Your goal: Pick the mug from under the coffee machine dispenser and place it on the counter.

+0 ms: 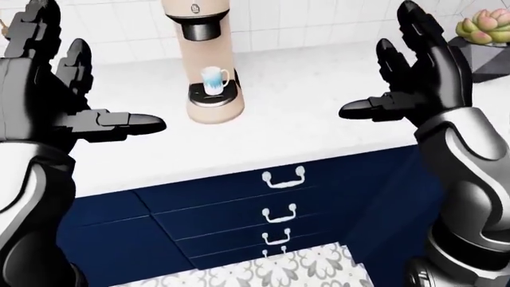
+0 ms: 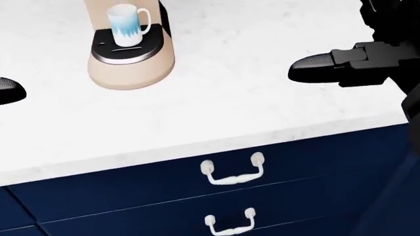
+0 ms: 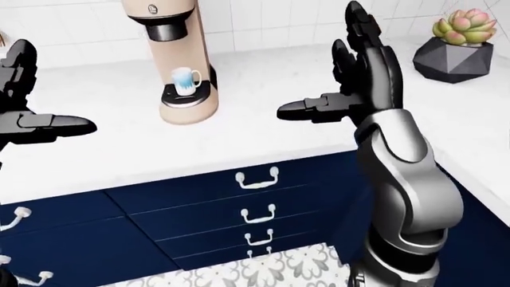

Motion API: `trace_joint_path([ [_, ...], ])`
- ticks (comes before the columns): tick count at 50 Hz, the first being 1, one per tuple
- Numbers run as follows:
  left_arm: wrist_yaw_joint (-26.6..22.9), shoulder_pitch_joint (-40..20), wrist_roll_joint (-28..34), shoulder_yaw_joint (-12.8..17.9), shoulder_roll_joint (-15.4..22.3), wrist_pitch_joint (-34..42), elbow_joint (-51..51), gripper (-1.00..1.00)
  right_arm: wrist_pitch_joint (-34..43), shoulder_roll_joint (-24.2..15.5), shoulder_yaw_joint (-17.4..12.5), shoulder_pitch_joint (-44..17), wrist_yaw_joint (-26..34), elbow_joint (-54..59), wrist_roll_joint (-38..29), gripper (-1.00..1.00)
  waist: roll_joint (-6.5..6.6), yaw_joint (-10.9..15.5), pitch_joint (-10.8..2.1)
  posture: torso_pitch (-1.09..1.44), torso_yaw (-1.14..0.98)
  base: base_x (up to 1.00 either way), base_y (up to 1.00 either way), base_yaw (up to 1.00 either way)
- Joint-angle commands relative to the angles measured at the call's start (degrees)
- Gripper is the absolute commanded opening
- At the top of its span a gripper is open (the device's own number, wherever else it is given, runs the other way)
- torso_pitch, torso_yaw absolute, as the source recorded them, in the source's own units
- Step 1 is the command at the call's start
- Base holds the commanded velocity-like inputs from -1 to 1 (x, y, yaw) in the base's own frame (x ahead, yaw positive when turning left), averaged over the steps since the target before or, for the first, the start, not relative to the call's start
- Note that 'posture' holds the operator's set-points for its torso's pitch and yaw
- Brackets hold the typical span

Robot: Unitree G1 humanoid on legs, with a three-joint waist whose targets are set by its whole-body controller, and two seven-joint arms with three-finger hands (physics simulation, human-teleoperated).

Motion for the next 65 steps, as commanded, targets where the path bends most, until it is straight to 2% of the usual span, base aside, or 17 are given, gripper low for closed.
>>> trace_joint_path([
  [1,-0.21,-1.29,-0.07,0.47,0.71,-2.05,-1.28,1.00,-2.31,-0.85,-1.09,-1.75,-0.47,-1.49,-0.39,1.00,0.08,-0.16,-0.90,0.00,0.00,0.12,0.28,0.00],
  [6,-0.07,-1.55,-0.16,0.40,0.77,-1.91,-1.30,1.00,-2.33,-0.98,-0.97,-1.97,-0.56,-1.26,-0.31,1.00,-2.71,0.16,-0.87,0.00,0.00,0.12,0.26,0.00],
  [8,-0.13,-1.49,-0.15,0.40,0.83,-1.93,-1.38,1.00,-2.35,-0.96,-0.90,-1.83,-0.56,-1.42,-0.30,1.00,-5.31,0.33,-1.58,0.00,0.00,0.12,0.25,0.00],
  [9,-0.16,-1.41,-0.18,0.41,0.84,-1.88,-1.50,1.00,-2.45,-0.97,-0.95,-1.70,-0.54,-1.39,-0.34,1.00,-3.11,-0.22,-0.99,0.00,0.00,0.12,0.25,0.00],
  [11,-0.15,-1.39,-0.20,0.25,0.75,-1.77,-1.69,1.00,-2.93,-0.89,-0.94,-0.83,-0.28,-1.54,-0.53,1.00,-4.30,-0.13,-1.24,0.00,0.00,0.12,0.25,0.00],
  [16,-0.24,-1.36,-0.12,0.26,0.63,-1.65,-1.83,1.00,-3.09,-0.75,-0.94,-0.69,-0.25,-1.42,-0.71,1.00,-2.45,-0.46,-0.83,0.00,0.00,0.13,0.25,0.00],
  [19,-0.34,-1.44,-0.19,0.37,0.72,-1.51,-1.83,1.00,-2.99,-0.64,-0.90,-0.59,-0.25,-1.60,-0.75,1.00,0.84,-0.96,-0.72,0.00,0.00,0.12,0.23,0.00],
  [20,-0.34,-1.47,-0.26,0.47,0.78,-1.38,-1.86,1.00,-2.97,-0.66,-0.91,-0.60,-0.22,-1.58,-0.77,1.00,3.16,-1.04,-1.59,0.00,0.00,0.12,0.24,0.00],
  [21,-0.32,-1.51,-0.29,0.45,0.78,-1.35,-1.82,1.00,-2.99,-0.71,-0.94,-0.65,-0.17,-1.53,-0.81,1.00,3.37,-1.20,-2.45,0.00,0.00,0.12,0.23,0.00],
  [23,-0.30,-1.69,-0.30,0.33,0.87,-1.28,-1.79,1.00,-3.02,-0.79,-1.01,-0.73,-0.10,-1.47,-0.84,1.00,2.95,-0.63,-0.79,0.00,0.00,0.13,0.23,0.00],
  [27,-0.38,-1.58,-0.41,0.46,0.95,-1.13,-1.99,1.00,-3.64,-0.71,-0.86,-0.17,0.17,-1.52,-1.21,1.00,0.57,-0.26,-0.99,0.00,0.00,0.13,0.19,0.00],
  [32,-0.59,-1.40,-0.21,0.18,0.97,-1.18,-2.17,1.00,-3.75,-0.56,-0.94,-0.04,0.39,-1.47,-1.41,1.00,-0.77,-0.21,-0.99,0.00,0.00,0.12,0.09,0.00],
  [37,-1.28,-1.34,0.31,0.07,1.01,-1.18,-2.51,1.00,-4.12,-0.55,-0.97,0.17,0.48,-1.13,-1.81,1.00,-5.43,0.62,-0.91,0.00,0.00,0.09,0.05,0.00],
  [38,-1.48,-1.25,0.47,0.05,1.04,-1.26,-2.57,1.00,-4.12,-0.47,-1.00,0.24,0.50,-1.23,-1.80,1.00,-3.13,0.89,-0.74,0.00,0.00,0.00,0.00,0.00],
  [44,-2.23,-1.02,0.55,-0.28,0.12,-0.70,-3.06,1.00,-5.13,-0.15,-1.29,0.63,0.49,-0.82,-1.77,1.00,-2.09,0.70,-1.10,0.00,0.00,0.00,0.00,0.00],
  [56,-0.93,-2.01,-0.76,-0.98,-2.28,4.11,-2.09,1.00,-5.52,-0.20,-0.73,1.22,0.82,-0.08,-2.57,1.00,-1.71,-0.03,-0.94,0.00,0.00,0.00,0.00,0.00],
  [65,6.26,-2.93,-8.57,-1.73,-5.16,5.34,2.19,1.00,-5.94,0.33,-0.71,1.93,1.40,0.58,-3.30,1.00,-1.69,-0.15,-0.80,0.00,0.00,0.00,0.00,0.00],
])
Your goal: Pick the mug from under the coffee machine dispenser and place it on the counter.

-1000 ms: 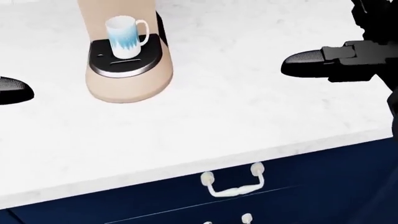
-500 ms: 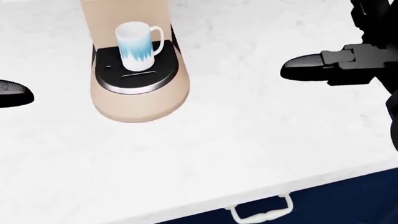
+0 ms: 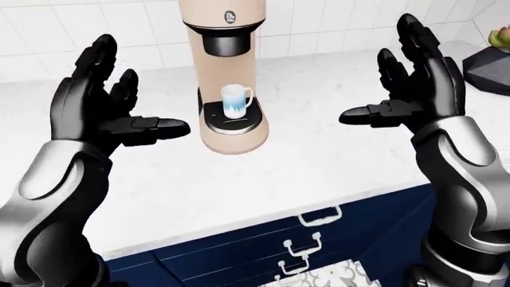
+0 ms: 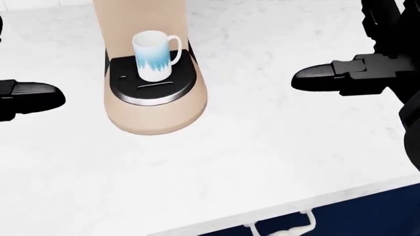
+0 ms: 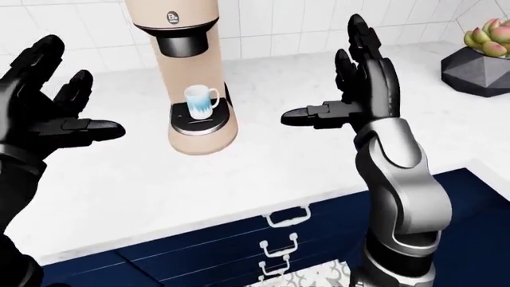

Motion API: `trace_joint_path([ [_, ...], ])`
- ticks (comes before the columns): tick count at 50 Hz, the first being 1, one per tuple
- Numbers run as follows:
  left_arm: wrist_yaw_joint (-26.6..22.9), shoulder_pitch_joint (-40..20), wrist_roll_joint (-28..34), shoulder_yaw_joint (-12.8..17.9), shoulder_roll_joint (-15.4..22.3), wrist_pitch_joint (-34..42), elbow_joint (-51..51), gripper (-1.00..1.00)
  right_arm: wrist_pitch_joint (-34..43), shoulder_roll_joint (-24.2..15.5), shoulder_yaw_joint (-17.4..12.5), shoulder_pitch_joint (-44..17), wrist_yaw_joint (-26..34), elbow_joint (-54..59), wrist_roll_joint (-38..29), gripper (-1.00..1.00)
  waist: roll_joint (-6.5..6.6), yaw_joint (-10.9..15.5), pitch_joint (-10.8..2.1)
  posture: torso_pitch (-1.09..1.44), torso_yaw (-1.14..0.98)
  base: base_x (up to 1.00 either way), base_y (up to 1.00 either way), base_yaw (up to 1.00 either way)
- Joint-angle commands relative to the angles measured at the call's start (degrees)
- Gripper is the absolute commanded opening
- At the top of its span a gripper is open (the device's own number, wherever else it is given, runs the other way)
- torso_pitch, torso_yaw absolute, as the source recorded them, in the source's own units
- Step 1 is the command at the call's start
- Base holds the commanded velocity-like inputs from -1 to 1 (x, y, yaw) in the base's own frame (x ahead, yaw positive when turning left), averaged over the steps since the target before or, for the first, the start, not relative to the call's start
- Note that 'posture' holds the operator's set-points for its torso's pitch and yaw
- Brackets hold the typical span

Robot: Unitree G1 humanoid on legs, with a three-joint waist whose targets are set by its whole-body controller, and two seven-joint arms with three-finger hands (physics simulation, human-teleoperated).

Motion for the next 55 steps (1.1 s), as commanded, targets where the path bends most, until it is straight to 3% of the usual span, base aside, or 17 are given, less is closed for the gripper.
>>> trace_joint_path([
  [1,1.32,-0.31,-1.20,0.25,1.14,-1.90,-1.12,1.00,-1.77,-0.54,-0.74,-1.16,-0.03,-1.45,-0.55,1.00,0.13,0.01,-1.24,0.00,0.00,0.00,0.00,0.00],
  [8,1.08,1.45,-1.46,-0.70,1.08,-4.39,0.05,1.00,-1.93,-0.16,-0.81,-0.86,-0.21,-1.46,-0.81,1.00,0.23,-0.01,-1.16,0.00,0.00,0.00,0.00,0.00],
  [15,-3.41,1.51,4.60,-4.27,-0.02,-7.40,2.97,1.00,-2.20,0.02,-0.60,-0.63,0.11,-1.45,-1.37,1.00,0.19,0.24,-1.29,0.00,0.00,0.00,0.00,0.00],
  [23,-6.56,0.44,8.33,-4.79,-1.05,-6.94,3.76,1.00,-1.96,0.14,-0.74,-0.68,-0.09,-1.65,-1.47,1.00,0.08,0.29,-1.52,0.00,0.00,0.00,0.00,0.00],
  [24,-6.98,0.33,9.00,-4.98,-1.07,-7.22,4.19,0.70,-1.91,0.10,-0.77,-0.69,-0.08,-1.69,-1.44,1.00,0.07,0.30,-1.53,0.00,0.00,0.00,0.00,0.00],
  [29,-8.22,0.04,10.68,-4.84,-1.40,-7.27,4.85,0.44,-1.82,0.08,-0.76,-0.71,-0.16,-1.75,-1.41,1.00,0.08,0.37,-1.66,0.00,0.00,0.00,0.00,0.00],
  [31,-8.94,0.31,11.92,-5.23,-1.82,-8.48,6.36,0.22,-1.73,0.02,-0.82,-0.75,-0.16,-1.78,-1.38,1.00,0.07,0.37,-1.69,0.00,0.00,0.00,0.00,0.00],
  [46,-13.65,-2.85,18.18,-7.70,-2.41,-12.07,13.87,0.33,-1.24,-0.25,-0.70,-1.40,-0.15,-1.85,-1.23,1.00,-0.19,0.45,-2.21,0.00,0.00,0.00,0.00,0.00],
  [55,-17.31,-5.07,21.68,-9.69,-3.56,-14.90,19.96,0.54,-1.47,0.03,-0.60,-0.72,0.25,-2.06,-1.76,1.00,-0.36,0.52,-2.52,0.00,0.00,0.00,0.00,0.00],
])
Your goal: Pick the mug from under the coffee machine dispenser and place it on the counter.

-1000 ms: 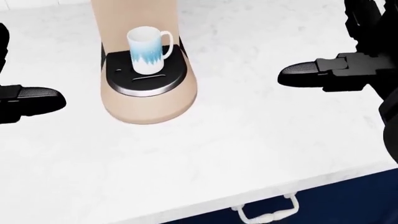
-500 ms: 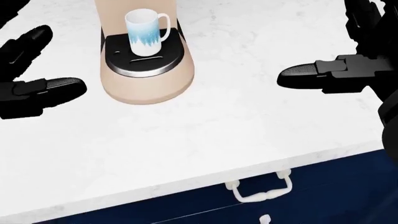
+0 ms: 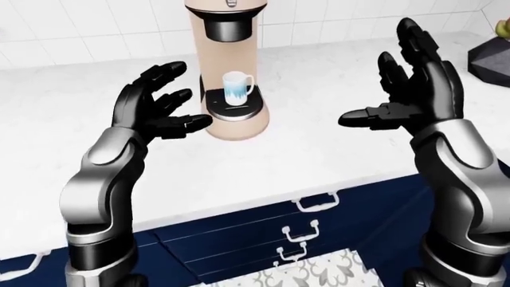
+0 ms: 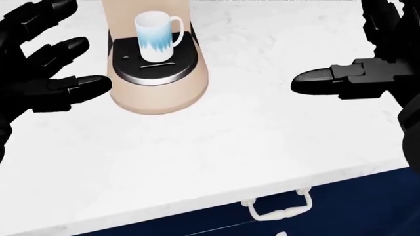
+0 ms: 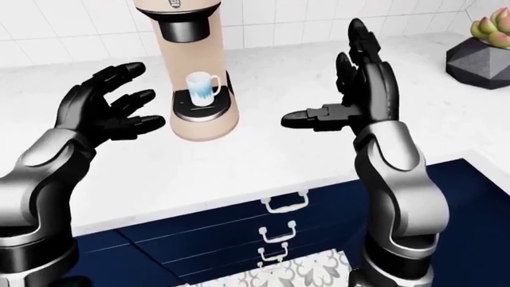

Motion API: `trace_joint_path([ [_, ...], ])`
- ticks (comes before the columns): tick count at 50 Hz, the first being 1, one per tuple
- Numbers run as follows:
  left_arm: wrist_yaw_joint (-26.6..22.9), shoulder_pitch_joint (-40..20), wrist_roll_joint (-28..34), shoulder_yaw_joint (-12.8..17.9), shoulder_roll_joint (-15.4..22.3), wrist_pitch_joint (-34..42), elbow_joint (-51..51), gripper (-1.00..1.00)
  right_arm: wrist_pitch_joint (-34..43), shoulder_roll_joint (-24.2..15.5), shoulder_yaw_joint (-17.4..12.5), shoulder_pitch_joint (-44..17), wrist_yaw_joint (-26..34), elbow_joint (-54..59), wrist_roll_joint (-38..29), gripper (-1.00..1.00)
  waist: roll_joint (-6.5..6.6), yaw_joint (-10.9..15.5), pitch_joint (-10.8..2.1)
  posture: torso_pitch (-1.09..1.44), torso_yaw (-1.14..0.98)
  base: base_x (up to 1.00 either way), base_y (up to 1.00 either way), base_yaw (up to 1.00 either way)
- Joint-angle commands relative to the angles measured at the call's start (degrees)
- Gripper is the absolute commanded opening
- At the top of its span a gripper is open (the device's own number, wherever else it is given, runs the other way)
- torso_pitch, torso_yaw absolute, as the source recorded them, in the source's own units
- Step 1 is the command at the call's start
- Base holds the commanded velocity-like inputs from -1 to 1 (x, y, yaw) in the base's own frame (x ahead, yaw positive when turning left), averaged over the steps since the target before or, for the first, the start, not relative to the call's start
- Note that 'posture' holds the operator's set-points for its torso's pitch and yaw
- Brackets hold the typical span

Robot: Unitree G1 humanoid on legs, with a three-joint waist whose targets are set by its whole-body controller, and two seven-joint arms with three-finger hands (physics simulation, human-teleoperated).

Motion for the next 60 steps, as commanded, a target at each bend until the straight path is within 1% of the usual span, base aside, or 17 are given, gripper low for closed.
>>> trace_joint_path([
  [1,-0.99,-1.89,1.09,0.34,0.42,-2.49,-0.89,0.55,-1.70,-0.63,-0.65,-1.57,0.05,-1.54,-0.22,1.00,-0.03,0.00,-1.47,0.00,0.00,0.00,0.00,0.00],
  [7,-2.35,-3.24,2.40,0.14,0.10,-4.04,2.31,0.55,-1.66,-0.53,-0.57,-1.61,0.13,-1.55,-0.42,1.00,-0.15,-0.06,-1.56,0.00,0.00,0.00,0.00,0.00],
  [10,-2.78,-4.43,3.08,-0.18,0.21,-4.98,4.32,0.64,-1.63,-0.50,-0.60,-1.55,0.19,-1.61,-0.50,1.00,-0.20,-0.07,-1.53,0.00,0.00,0.00,0.00,0.00],
  [12,-2.85,-5.04,3.39,-0.32,0.11,-5.48,5.33,0.66,-1.73,-0.48,-0.58,-1.52,0.22,-1.52,-0.57,1.00,-0.23,-0.07,-1.53,0.00,0.00,0.00,0.00,0.00],
  [14,-3.07,-5.73,3.84,-0.62,-0.05,-6.34,6.96,0.76,-1.79,-0.42,-0.55,-1.52,0.28,-1.40,-0.62,1.00,-0.25,-0.07,-1.50,0.00,0.00,0.00,0.00,0.00],
  [17,-3.05,-7.11,4.29,-1.01,-0.31,-7.19,8.93,0.76,-1.81,-0.42,-0.59,-1.36,0.37,-1.47,-0.69,1.00,-0.28,-0.04,-1.51,0.00,0.00,0.00,0.00,0.00],
  [19,-3.16,-7.74,4.58,-1.34,-0.55,-7.95,10.30,0.73,-1.80,-0.42,-0.68,-1.39,0.39,-1.42,-0.66,1.00,-0.32,-0.04,-1.50,0.00,0.00,0.00,0.00,0.00],
  [24,-3.22,-8.18,5.01,-1.85,-1.40,-9.79,13.01,0.55,-1.70,-0.47,-0.77,-1.45,0.38,-1.47,-0.57,1.00,-0.38,-0.03,-1.43,0.00,0.00,0.00,0.00,0.00],
  [25,-3.18,-8.32,5.09,-1.98,-1.60,-10.02,13.43,0.40,-1.72,-0.48,-0.74,-1.50,0.37,-1.42,-0.56,1.00,-0.38,-0.04,-1.43,0.00,0.00,0.00,0.00,0.00],
  [26,-3.23,-8.26,5.18,-2.12,-1.81,-10.51,13.89,0.36,-1.73,-0.48,-0.69,-1.54,0.35,-1.40,-0.57,1.00,-0.39,-0.06,-1.43,0.00,0.00,0.00,0.00,0.00],
  [28,-3.35,-8.03,5.42,-2.46,-2.15,-10.79,13.99,0.35,-1.68,-0.58,-0.77,-1.71,0.34,-1.30,-0.50,1.00,-0.41,-0.06,-1.42,0.00,0.00,0.00,0.00,0.00],
  [30,-3.38,-7.96,5.60,-2.48,-2.32,-11.05,14.34,0.23,-1.67,-0.61,-0.77,-1.71,0.33,-1.30,-0.46,1.00,-0.43,-0.08,-1.40,0.00,0.00,0.00,0.00,0.00],
  [32,-3.41,-7.78,5.71,-2.51,-2.45,-11.05,14.29,0.18,-1.63,-0.63,-0.74,-1.83,0.29,-1.26,-0.43,1.00,-0.47,-0.07,-1.39,0.00,0.00,0.00,0.00,0.00],
  [39,-3.66,-8.79,6.29,-2.70,-2.27,-11.75,15.86,0.19,-1.88,-0.58,-0.64,-1.51,0.37,-1.25,-0.53,1.00,-0.54,-0.05,-1.33,0.00,0.00,0.00,0.00,0.00],
  [46,-4.05,-11.55,6.78,-3.44,-2.92,-13.58,20.15,0.31,-1.85,-0.49,-0.72,-1.16,0.51,-1.50,-0.57,1.00,-0.64,0.09,-1.35,0.00,0.00,0.00,0.00,0.00],
  [55,-4.45,-13.53,7.25,-4.18,-3.79,-16.08,24.82,0.40,-2.01,-0.42,-0.70,-0.89,0.71,-1.55,-0.76,1.00,-0.76,0.11,-1.46,0.00,0.00,0.00,0.00,0.00],
  [60,-4.62,-14.86,7.87,-4.48,-3.87,-17.77,27.86,0.39,-2.14,-0.34,-0.63,-0.77,0.80,-1.55,-0.95,1.00,-0.81,0.11,-1.54,0.00,0.00,0.00,0.00,0.00],
])
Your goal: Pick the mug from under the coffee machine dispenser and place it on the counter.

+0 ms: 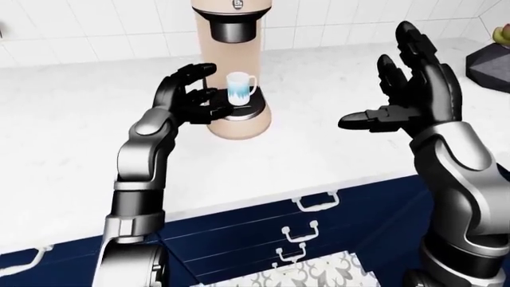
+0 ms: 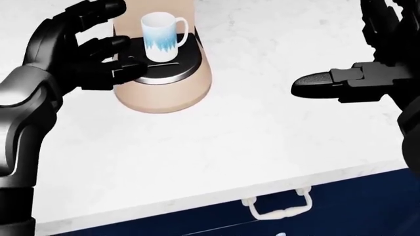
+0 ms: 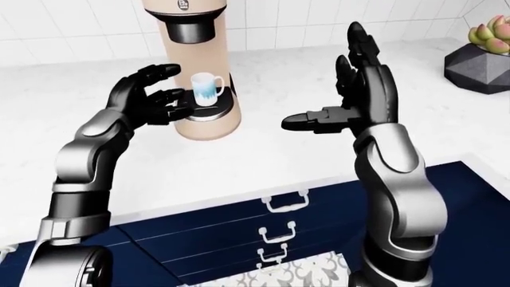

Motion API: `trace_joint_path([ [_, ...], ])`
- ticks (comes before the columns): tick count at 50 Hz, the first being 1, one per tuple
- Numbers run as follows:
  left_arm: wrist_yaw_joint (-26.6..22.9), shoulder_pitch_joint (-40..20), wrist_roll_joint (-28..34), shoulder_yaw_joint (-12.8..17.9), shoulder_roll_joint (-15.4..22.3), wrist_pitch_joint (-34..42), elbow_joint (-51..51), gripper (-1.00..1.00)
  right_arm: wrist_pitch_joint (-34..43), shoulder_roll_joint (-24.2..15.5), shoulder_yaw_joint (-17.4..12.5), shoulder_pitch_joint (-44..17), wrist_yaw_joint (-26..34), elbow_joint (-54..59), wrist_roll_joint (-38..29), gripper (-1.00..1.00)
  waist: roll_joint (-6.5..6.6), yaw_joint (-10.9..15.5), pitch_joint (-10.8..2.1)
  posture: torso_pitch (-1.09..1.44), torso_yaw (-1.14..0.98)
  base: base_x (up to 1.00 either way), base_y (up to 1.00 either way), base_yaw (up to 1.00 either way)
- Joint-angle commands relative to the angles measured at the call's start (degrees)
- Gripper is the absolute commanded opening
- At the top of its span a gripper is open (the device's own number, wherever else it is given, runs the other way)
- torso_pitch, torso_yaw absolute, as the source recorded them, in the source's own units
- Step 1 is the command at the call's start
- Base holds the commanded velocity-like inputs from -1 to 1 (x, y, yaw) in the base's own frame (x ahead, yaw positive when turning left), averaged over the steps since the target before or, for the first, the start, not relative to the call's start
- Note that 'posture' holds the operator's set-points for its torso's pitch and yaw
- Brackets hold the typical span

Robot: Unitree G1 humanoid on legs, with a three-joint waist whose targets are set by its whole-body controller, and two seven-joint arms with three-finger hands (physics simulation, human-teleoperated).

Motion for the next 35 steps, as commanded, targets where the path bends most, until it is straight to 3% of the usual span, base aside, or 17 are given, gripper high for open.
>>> trace_joint_path([
  [1,0.03,-2.59,0.22,0.54,0.64,-2.65,-1.37,0.39,-1.76,-0.61,-0.55,-1.53,-0.05,-1.56,-0.19,1.00,-0.04,0.02,-1.59,0.00,0.00,0.00,0.00,0.00],
  [35,0.12,-16.89,1.45,-1.49,-2.82,-18.07,27.00,0.39,-2.44,-0.55,-0.83,-0.73,0.55,-1.45,-0.52,1.00,-0.69,0.10,-2.01,0.00,0.00,0.00,0.00,0.00],
])
